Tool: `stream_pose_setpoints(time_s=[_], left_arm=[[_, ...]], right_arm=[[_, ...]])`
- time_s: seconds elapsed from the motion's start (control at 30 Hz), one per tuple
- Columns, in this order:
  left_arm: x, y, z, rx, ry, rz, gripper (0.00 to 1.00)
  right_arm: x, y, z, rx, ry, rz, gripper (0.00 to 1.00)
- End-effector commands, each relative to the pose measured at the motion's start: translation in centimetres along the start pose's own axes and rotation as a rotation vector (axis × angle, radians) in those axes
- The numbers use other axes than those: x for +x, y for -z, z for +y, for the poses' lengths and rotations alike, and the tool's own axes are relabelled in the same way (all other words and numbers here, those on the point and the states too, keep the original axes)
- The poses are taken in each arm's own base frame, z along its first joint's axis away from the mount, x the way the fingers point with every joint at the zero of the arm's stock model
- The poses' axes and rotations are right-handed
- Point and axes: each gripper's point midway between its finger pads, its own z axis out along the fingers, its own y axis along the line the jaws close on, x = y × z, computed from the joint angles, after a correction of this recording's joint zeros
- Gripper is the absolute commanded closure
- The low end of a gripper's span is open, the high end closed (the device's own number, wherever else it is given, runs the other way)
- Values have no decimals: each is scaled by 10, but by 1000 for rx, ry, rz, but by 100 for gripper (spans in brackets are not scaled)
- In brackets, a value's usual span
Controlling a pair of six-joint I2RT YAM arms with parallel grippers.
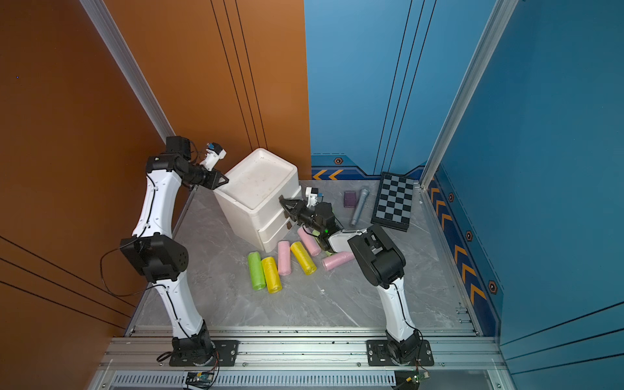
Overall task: Sort the rolls of trash bags by color and place them into the drawer
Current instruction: Open the drawer in the storage box.
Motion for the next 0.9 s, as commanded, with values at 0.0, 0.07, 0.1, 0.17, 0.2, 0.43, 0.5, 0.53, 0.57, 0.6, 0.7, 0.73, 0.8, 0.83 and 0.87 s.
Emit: stream_pose_setpoints(time_s=[0.0,0.07,0.1,0.17,0.2,0.43,0.5,0.53,0.57,0.6,0.7,0.73,0.8,0.83,0.87], left_arm=[[-17,19,-44,135,1,-69,100],[-17,19,-43,131,0,-67,100],[-17,19,-42,127,2,-66,100],[-16,19,-42,125,1,-65,100],[-16,19,-42,124,-1,-65,100],[-17,18,-37,101,21,-59,100],[-17,18,-33,81,30,-53,100],[-16,16,-31,74,35,-48,100],[-16,17,-29,67,37,-47,100],[-15,17,-29,64,39,-45,100],[-15,17,-28,64,43,-46,100],[-15,17,-28,64,43,-46,100],[-14,16,-28,63,44,-42,100],[-14,16,-28,62,45,-40,100],[-14,16,-27,61,47,-40,100]], right_arm=[[-4,9,29,-62,48,-7,91],[-4,16,30,-54,57,-13,93],[-5,20,32,-53,64,-17,97],[-6,26,30,-42,70,-24,100],[-7,30,30,-38,73,-27,100],[-11,46,29,-24,73,-34,100],[-11,50,28,-18,71,-36,100],[-11,53,28,-16,71,-38,100],[-12,55,28,-16,71,-40,100],[-12,59,27,-13,69,-41,100],[-15,71,26,-1,68,-51,100],[-16,77,25,6,70,-56,100],[-20,87,24,21,71,-70,100],[-22,92,24,31,71,-73,100],[-23,96,23,40,71,-73,100]])
